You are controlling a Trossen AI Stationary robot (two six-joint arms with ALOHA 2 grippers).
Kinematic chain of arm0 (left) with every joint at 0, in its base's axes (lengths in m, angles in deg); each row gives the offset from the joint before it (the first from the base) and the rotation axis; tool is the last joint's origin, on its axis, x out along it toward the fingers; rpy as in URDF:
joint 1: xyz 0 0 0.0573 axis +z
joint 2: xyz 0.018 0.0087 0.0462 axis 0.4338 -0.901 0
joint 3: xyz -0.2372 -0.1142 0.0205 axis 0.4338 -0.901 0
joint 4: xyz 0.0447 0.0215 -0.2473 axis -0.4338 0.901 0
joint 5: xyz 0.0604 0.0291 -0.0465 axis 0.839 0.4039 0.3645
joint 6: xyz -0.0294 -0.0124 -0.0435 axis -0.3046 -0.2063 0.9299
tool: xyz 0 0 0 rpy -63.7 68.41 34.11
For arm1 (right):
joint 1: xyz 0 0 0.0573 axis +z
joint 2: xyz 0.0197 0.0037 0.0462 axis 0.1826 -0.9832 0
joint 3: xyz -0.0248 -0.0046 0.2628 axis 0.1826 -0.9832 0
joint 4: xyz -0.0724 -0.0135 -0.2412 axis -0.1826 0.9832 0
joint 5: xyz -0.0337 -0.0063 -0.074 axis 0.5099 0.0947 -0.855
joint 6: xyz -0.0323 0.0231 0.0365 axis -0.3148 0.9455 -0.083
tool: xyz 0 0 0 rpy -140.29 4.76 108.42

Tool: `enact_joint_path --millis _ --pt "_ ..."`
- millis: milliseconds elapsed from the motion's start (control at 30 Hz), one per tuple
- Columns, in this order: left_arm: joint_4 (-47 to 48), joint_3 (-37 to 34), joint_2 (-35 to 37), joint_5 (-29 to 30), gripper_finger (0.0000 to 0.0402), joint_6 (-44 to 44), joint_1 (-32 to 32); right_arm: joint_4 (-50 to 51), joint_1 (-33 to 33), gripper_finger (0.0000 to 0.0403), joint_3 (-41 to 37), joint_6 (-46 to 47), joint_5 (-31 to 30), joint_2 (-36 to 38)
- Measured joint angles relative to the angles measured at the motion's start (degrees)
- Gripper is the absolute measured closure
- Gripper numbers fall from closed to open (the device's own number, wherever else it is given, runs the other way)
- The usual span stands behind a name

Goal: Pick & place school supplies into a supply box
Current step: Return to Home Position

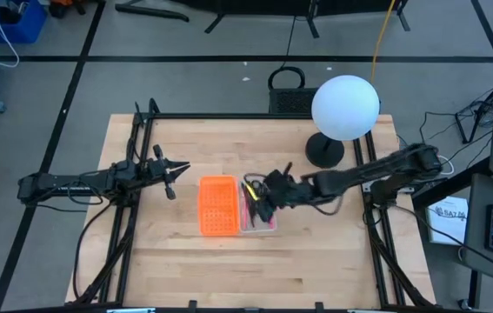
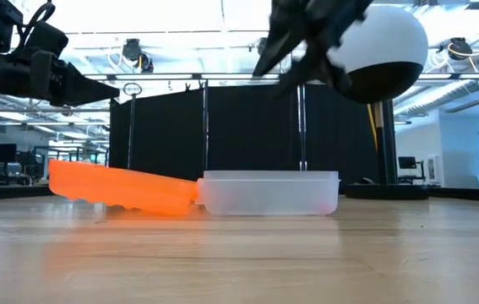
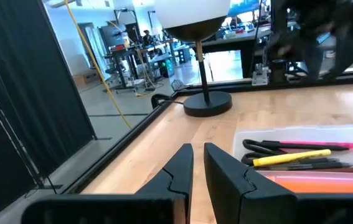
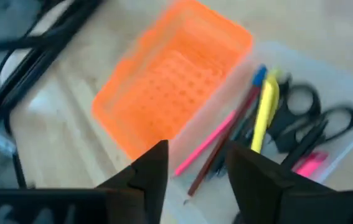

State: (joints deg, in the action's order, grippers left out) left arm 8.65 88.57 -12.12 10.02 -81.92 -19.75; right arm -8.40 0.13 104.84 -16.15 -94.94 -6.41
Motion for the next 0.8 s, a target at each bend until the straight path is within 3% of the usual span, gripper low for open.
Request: enact_joint_path --millis 167,333,533,667,800 --pt "0.0 0.0 0.0 -0.1 0.0353 -3.6 0.0 1.0 6.6 0.0316 0.0 -19.1 -8.5 5.1" --pt "0.8 0.0 0.0 4.0 0.0353 -4.7 0.0 0.3 11.4 0.0391 -0.6 -31.3 -11.5 6.2" --pt "5.9 0.0 0.0 8.0 0.0353 -5.7 0.0 -6.2 14.2 0.0389 -6.9 -35.6 -11.5 6.2" --pt "6.4 0.0 0.0 1.0 0.0354 -7.6 0.0 -10.3 14.6 0.0399 -12.3 -34.2 -14.2 6.2" --pt "8.3 0.0 0.0 -15.8 0.0383 -17.5 -0.1 -11.9 14.4 0.0399 -16.2 -33.2 -17.3 6.7"
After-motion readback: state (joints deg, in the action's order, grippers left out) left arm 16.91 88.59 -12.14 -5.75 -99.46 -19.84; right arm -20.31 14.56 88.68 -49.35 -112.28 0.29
